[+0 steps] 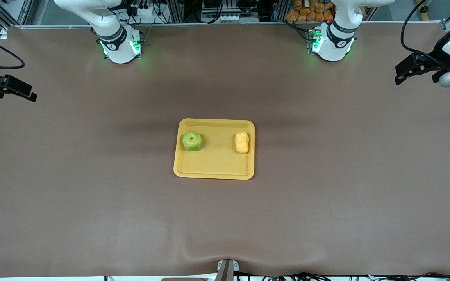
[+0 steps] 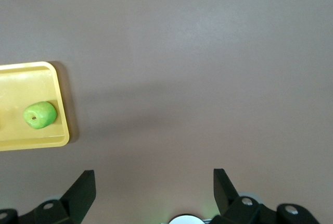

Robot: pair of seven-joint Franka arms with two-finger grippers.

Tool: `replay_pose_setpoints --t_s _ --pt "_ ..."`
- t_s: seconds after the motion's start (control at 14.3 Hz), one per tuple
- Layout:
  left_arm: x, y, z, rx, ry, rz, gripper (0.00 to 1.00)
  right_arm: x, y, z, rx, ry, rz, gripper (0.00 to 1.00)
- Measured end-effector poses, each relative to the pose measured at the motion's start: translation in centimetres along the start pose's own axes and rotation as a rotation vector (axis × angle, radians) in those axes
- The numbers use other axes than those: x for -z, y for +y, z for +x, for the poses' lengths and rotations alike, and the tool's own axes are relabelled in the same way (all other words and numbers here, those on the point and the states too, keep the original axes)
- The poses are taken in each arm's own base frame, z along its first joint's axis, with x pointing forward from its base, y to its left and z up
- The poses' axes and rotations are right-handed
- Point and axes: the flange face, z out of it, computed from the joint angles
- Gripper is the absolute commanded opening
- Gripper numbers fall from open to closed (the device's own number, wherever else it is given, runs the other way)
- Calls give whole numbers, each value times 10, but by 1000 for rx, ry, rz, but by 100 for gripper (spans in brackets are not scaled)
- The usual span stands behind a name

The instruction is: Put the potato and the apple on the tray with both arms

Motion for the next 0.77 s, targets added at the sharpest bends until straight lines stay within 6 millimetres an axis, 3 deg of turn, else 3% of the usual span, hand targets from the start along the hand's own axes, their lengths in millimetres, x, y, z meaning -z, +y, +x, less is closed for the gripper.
replay_pose_setpoints --t_s 0.77 --pt "-3 2 2 -1 -13 -13 100 -8 1 1 26 -17 0 100"
